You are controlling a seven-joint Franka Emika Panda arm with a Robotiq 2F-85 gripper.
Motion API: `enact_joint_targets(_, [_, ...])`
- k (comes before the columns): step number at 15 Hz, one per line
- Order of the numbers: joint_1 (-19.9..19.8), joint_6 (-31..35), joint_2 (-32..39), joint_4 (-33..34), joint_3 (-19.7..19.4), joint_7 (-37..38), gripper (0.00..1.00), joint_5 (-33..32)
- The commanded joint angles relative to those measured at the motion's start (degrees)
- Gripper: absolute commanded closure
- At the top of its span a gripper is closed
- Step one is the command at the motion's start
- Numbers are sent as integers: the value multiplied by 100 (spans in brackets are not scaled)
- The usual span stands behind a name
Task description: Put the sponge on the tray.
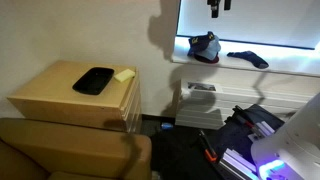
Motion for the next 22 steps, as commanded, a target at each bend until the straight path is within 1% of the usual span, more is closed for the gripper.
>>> enact_joint_targets(1, [40, -15, 2, 10, -34, 11, 0, -9])
enact_joint_targets(6, [40, -15, 2, 10, -34, 11, 0, -9])
enact_joint_targets(8, [-99, -61, 515, 150, -73, 286, 0, -141])
enact_joint_targets(9, [-93, 33, 697, 88, -50, 396, 0, -233])
enact_joint_targets(10, [-13, 276, 852, -66, -13, 460, 0, -214])
enact_joint_targets(12, [87, 576, 1211, -136, 93, 687, 0, -156])
enact_joint_targets(15, [325, 972, 1848, 36, 367, 1209, 0, -51])
enact_joint_targets(16, [421, 1038, 1985, 87, 458, 1269, 0, -59])
enact_joint_targets(18, [594, 787, 1896, 150, 602, 900, 0, -32])
enact_joint_targets(19, [516, 963, 1937, 9, 518, 1146, 0, -82])
enact_joint_targets(22, [654, 923, 1932, 95, 623, 1107, 0, -82])
